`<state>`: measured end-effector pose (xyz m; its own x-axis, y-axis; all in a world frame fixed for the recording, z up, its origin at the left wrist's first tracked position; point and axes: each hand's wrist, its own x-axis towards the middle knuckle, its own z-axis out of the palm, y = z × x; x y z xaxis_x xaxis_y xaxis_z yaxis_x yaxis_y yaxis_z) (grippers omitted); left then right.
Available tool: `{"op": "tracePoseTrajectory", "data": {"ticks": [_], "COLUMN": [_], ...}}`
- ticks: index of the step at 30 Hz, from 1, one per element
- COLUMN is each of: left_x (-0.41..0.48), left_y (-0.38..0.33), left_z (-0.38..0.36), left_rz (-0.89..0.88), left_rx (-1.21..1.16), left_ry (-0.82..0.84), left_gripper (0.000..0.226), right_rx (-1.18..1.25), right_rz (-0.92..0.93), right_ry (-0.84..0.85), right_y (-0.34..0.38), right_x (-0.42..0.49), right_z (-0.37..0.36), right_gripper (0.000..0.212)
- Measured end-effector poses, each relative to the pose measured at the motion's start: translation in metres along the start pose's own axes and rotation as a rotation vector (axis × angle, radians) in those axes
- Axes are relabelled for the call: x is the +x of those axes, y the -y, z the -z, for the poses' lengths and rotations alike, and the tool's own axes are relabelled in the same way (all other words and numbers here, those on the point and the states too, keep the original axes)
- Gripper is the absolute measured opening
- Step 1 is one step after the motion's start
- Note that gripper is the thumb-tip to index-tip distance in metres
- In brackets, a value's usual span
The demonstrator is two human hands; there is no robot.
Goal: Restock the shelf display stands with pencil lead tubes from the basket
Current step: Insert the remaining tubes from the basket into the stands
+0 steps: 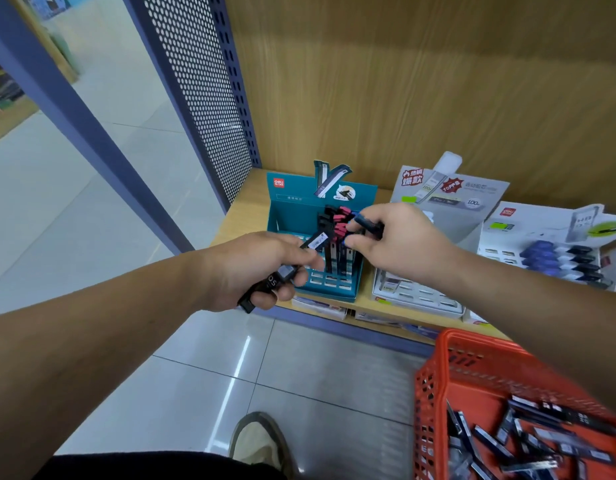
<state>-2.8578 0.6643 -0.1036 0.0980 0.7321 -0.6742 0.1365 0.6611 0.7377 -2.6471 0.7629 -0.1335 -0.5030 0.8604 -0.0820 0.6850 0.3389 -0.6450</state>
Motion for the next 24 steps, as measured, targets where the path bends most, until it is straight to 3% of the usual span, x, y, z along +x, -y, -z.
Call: {"op": "tracePoseTrajectory", "data": {"ticks": [2,5,12,19,24], "left_x": [-0.005,-0.011,-0.013,-0.004,0.015], "left_y": [-0.002,-0.009,-0.031,-0.052,-0.052], "left_z": [-0.001,-0.008,-0.034,-0.083,-0.118], "left_rz": [-0.033,-0.073,-0.152,-0.160,-0.120], "left_rx": [0.015,0.054,0.133,0.214,0.163], "left_ry": [0.040,0.069,0.084,0.059,0.041], "left_gripper": [0.025,0.024,0.030,0.007,0.012], "right_rx": [0.286,0.657,0.718,1.281,1.445], "right_rz": [-0.018,-0.165,-0.302,-0.411,-0.375], "right_ry": [0.000,0.132,0.185,0.142,0.044], "right_y": [0.009,0.018,0.005,-0.019,-0.026], "right_x": [-0.008,-0.020,-0.046,-0.062,-0.068], "right_z": [0.008,0.019,0.041,0.079,0.098], "right_gripper": [0.010,0.013,0.014,0.023,0.018]}}
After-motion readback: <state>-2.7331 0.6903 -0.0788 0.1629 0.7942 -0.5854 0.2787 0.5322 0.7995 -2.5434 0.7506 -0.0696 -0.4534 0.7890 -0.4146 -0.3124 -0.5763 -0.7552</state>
